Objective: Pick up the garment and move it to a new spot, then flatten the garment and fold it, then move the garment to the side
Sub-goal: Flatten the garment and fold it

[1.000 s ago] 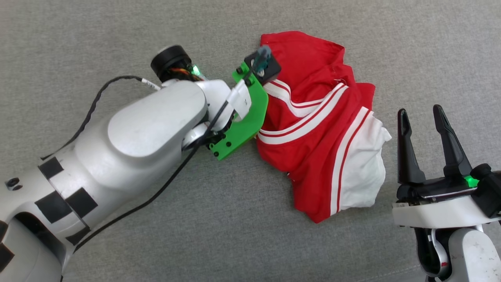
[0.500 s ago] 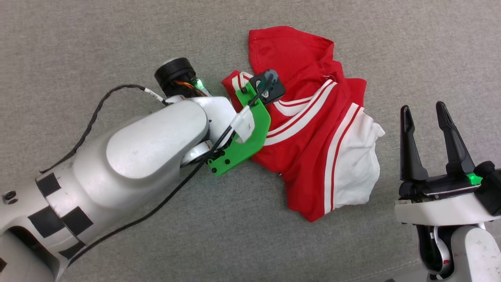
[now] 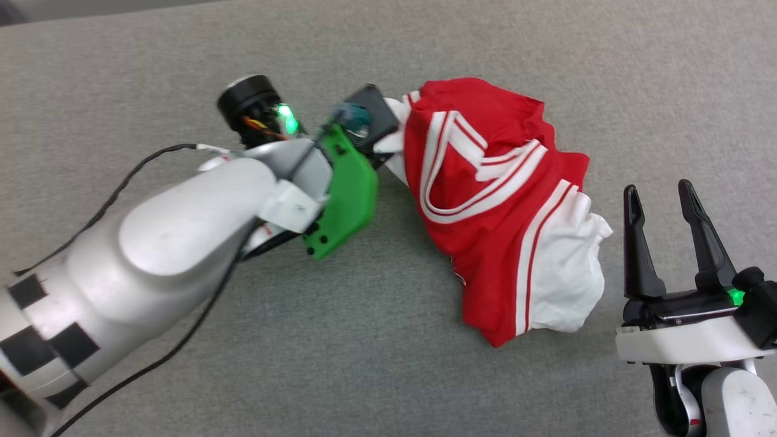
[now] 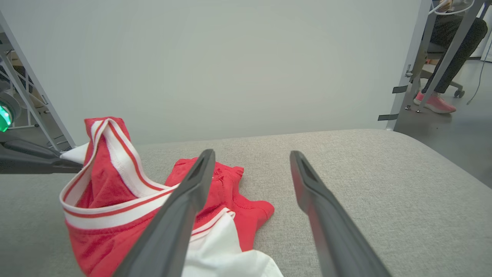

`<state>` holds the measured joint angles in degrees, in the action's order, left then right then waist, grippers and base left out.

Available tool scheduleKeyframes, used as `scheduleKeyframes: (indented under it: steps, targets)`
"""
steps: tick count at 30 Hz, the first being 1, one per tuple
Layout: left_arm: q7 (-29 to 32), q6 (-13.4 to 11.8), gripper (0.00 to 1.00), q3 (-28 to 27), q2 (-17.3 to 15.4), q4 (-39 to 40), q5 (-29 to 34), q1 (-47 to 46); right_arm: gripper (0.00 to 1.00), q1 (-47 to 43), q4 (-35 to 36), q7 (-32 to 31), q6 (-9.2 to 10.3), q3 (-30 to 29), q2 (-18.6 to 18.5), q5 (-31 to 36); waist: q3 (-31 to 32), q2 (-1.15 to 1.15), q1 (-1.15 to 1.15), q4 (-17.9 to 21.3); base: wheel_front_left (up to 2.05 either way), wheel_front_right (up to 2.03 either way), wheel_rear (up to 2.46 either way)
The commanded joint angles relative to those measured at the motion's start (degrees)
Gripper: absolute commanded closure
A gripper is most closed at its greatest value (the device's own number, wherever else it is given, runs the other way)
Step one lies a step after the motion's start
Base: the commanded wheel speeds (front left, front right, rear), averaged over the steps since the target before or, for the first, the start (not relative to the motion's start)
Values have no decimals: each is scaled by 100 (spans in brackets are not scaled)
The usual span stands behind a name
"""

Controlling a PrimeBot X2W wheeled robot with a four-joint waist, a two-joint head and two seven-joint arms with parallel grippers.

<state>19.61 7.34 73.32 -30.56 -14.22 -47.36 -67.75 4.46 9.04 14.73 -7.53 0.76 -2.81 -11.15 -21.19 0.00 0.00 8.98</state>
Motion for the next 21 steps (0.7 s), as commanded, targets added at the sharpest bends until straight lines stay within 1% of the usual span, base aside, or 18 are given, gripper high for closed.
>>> scheduleKeyframes:
  steps: [1, 3, 5, 8, 12, 14, 17, 21]
  targets:
    - [-195, 14, 100, -60, -168, -21, -139, 107, 0, -69, -6, 27, 4, -16, -7, 57, 290, 0, 0, -289, 0, 0, 0]
    - [-443, -1, 100, -166, -388, -5, -260, 291, 0, -106, -4, 27, 4, -40, -7, 68, 346, 0, 0, -359, 0, 0, 0]
    - [-660, -94, 100, -265, -597, 42, -352, 492, 0, -144, 3, 27, 4, -67, -7, 77, 388, 0, 0, -425, 0, 0, 0]
    - [-990, -367, 100, -426, -1011, 190, -543, 934, 0, -195, 16, 27, 4, -111, -7, 86, 425, 0, 0, -535, 0, 0, 0]
    - [-1312, -672, 100, -569, -1429, 268, -848, 1520, 0, -249, 14, 27, 4, -122, -7, 100, 435, 0, 0, -672, 0, 0, 0]
    - [-1462, -820, 100, -602, -1584, 237, -938, 1781, 0, -252, 9, 27, 4, -115, -7, 118, 430, 0, 0, -731, 0, 0, 0]
    - [-1696, -973, 100, -655, -1737, 94, -1139, 2177, 0, -229, 3, 27, 4, -106, -7, 140, 407, 0, 0, -794, 0, 0, 0]
    - [-1930, -1166, 100, -713, -1802, -154, -1441, 2668, 0, -216, 1, 27, 4, -111, -7, 165, 384, 0, 0, -842, 0, 0, 0]
